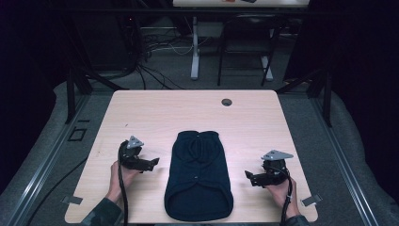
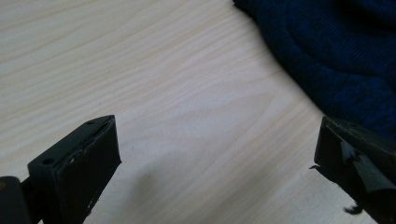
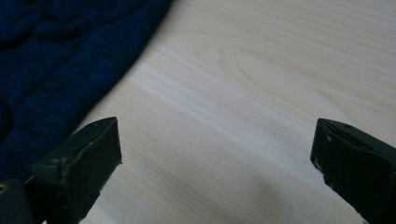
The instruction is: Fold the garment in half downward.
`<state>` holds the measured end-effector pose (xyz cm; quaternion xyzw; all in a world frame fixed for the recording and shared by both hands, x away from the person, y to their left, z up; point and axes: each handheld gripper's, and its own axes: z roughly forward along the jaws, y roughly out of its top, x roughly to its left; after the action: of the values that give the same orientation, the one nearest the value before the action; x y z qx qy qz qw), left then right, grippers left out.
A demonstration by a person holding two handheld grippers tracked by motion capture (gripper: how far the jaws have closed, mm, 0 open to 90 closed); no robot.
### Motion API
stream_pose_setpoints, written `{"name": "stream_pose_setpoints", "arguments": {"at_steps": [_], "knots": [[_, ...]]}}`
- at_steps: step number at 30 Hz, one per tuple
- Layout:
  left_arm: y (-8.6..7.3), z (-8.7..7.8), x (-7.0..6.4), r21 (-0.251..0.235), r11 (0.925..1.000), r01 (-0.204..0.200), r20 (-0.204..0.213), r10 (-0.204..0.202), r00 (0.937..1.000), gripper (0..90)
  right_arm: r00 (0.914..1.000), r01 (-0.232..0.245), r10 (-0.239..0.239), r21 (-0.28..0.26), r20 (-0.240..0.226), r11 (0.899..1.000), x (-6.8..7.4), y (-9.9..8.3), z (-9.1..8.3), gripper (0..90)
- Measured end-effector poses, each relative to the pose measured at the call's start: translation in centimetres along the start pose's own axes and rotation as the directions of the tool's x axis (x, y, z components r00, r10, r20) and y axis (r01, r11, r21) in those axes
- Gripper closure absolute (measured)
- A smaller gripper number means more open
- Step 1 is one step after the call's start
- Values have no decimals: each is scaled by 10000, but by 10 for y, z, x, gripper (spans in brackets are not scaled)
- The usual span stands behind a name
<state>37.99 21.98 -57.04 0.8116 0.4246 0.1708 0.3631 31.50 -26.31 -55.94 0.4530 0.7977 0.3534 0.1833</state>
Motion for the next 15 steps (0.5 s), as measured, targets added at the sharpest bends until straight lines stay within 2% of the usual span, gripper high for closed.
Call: {"name": "stream_pose_setpoints", "arguments": {"at_steps": [1, 3, 9, 10, 11, 15], "knots": [[3, 1, -1, 4, 10000, -11, 5, 11, 10000, 4, 10000, -9, 9, -202, -21, 9998, 1, 2, 0, 19], [7, 3, -3, 26, 9999, -159, 92, 159, 9998, 3, 10000, -19, 17, -255, -92, 9997, 2, 5, 0, 19], [16, 7, -10, 16, 9988, -483, 292, 482, 9984, 7, 9991, 160, -167, -180, -389, 9997, 10, 16, 6, 19], [17, 7, -11, 59, 9988, -477, 431, 474, 9979, 7, 9990, 155, -158, -68, -430, 9999, 11, 18, 7, 20], [22, 8, -11, 212, 9988, -442, 1002, 419, 9941, 6, 9986, 118, -109, 161, -520, 9998, 13, 22, 11, 28], [30, 6, -10, -23, 9989, -475, 1044, 475, 9934, 9, 9974, 117, -90, 363, -719, 9993, 15, 29, 19, 29]]}}
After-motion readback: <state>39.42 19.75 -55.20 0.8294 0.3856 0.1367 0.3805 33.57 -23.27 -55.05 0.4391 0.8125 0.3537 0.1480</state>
